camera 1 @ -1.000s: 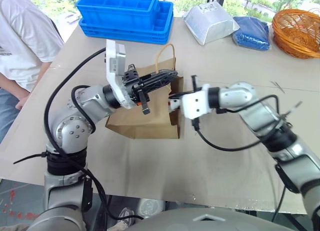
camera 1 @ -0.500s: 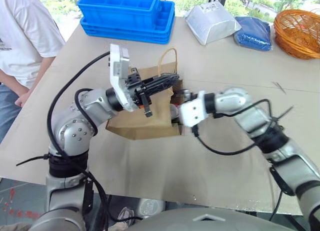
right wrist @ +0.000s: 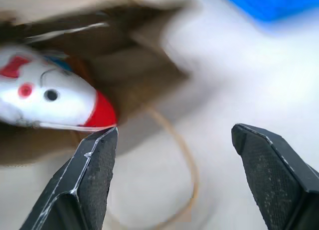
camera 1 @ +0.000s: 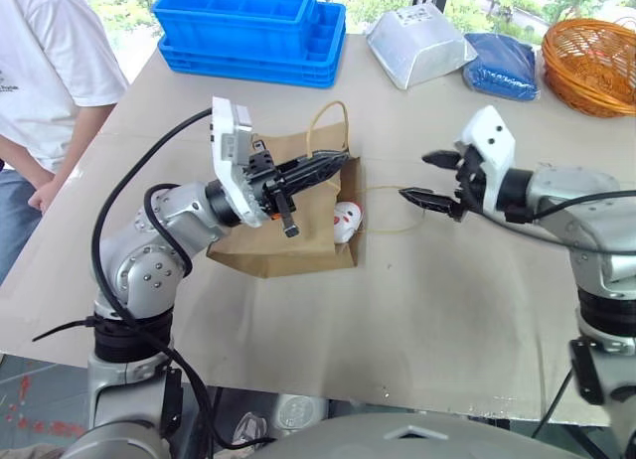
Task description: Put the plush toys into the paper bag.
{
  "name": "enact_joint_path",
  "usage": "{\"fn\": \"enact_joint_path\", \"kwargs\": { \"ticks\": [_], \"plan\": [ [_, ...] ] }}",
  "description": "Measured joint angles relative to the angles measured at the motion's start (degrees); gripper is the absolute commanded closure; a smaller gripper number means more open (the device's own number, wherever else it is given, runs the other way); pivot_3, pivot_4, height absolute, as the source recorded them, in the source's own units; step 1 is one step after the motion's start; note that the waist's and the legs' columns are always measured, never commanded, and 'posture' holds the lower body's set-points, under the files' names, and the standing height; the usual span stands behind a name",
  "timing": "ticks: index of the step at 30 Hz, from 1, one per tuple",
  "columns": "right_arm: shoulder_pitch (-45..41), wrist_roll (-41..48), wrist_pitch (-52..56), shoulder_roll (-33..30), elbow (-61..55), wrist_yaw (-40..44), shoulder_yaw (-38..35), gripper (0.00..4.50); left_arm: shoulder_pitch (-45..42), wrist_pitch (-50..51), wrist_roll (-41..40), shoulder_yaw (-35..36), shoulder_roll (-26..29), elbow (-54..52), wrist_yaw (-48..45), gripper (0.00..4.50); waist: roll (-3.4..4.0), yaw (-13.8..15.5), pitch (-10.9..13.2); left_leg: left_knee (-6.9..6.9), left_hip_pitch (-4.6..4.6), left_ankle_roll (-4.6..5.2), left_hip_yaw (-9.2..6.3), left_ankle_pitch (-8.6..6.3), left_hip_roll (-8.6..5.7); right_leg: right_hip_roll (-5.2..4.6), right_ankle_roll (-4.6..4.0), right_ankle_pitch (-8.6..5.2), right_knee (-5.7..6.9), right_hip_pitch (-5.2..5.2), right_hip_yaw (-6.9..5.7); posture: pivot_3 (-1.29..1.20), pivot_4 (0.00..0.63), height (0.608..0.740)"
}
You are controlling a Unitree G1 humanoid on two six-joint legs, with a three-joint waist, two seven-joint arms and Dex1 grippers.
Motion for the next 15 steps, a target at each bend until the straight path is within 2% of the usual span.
{"fn": "enact_joint_path", "kwargs": {
  "ticks": [3, 6, 11, 15],
  "plan": [
    [0.8, 1.5, 5.8, 3.6, 0.9, -2.7, -2.1, 0.91, 0.2, -0.3, 0.0, 0.0, -0.4, -0.1, 0.0, 4.50, 0.00, -0.1, 0.0, -0.01, 0.01, 0.01, 0.01, -0.01, -0.01, 0.01, 0.00, 0.00, 0.01, -0.01, 0.01, 0.00, 0.150, 0.740],
    [1.2, 1.7, 7.2, 5.5, 4.6, -5.7, -2.3, 0.91, 0.6, -0.4, 0.0, 0.0, -0.7, -1.2, 0.2, 4.50, 0.01, -0.2, 0.0, -0.01, -0.02, 0.02, 0.01, -0.01, -0.07, 0.01, 0.00, 0.00, 0.00, -0.02, 0.02, 0.00, 0.150, 0.740],
    [1.2, 1.3, 5.3, 4.5, 8.0, -9.0, 0.8, 0.91, 1.7, -0.4, -0.2, 0.3, -0.6, -2.9, 0.3, 4.50, 0.01, -0.2, 0.0, -0.01, -0.03, 0.03, 0.00, -0.01, -0.09, 0.05, 0.01, 0.00, 0.00, -0.02, 0.03, 0.00, 0.150, 0.740],
    [1.1, 2.2, 3.7, 3.7, 8.4, -9.5, -0.6, 0.91, 2.7, -0.4, -0.3, 0.8, -0.4, -3.3, 0.7, 4.50, 0.01, -0.1, 0.0, -0.02, -0.03, 0.04, -0.01, -0.01, -0.11, 0.07, 0.01, 0.00, 0.00, -0.02, 0.05, 0.00, 0.150, 0.740]
  ]
}}
